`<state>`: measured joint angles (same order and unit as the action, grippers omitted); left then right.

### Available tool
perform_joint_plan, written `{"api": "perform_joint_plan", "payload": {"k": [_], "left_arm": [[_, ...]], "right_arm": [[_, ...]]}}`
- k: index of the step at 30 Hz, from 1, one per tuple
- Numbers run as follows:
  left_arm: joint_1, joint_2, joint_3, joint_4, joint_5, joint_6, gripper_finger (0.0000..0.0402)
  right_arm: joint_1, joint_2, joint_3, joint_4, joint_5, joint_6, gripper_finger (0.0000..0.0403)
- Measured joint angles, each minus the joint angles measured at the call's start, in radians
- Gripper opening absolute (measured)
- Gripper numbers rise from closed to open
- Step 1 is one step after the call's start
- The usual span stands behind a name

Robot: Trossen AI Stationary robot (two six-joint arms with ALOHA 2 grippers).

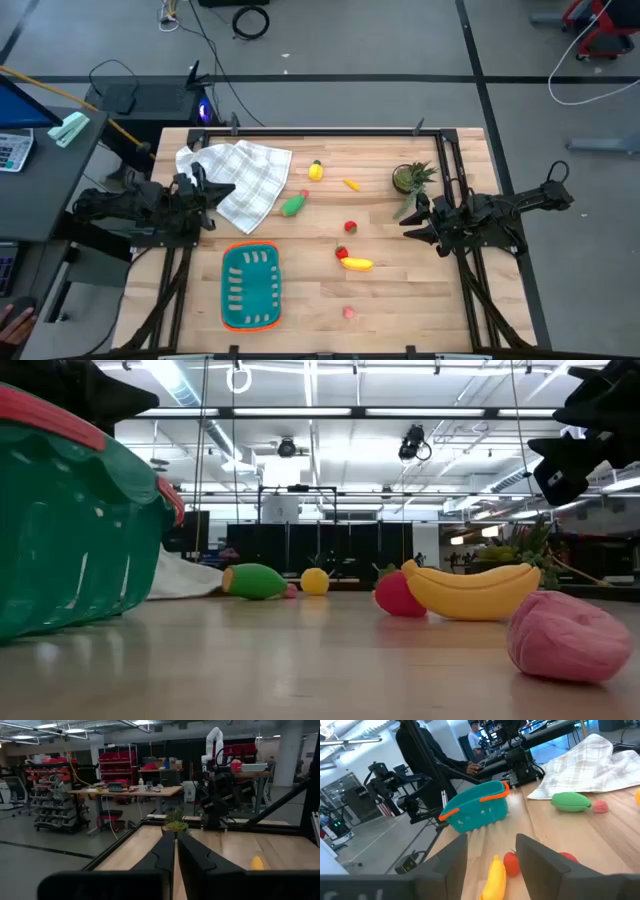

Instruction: Pick and placing Produce into tupperware

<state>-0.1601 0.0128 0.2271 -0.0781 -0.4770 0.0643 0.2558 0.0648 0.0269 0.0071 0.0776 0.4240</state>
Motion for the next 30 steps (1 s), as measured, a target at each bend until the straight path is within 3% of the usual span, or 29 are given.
{"api": "perform_joint_plan", "payload": {"k": [30], "left_arm": [[0.000, 0.000, 0.000, 0.000, 0.000, 0.000, 0.0035]], "right_arm": [[0.000, 0.000, 0.000, 0.000, 0.000, 0.000, 0.0176]]}}
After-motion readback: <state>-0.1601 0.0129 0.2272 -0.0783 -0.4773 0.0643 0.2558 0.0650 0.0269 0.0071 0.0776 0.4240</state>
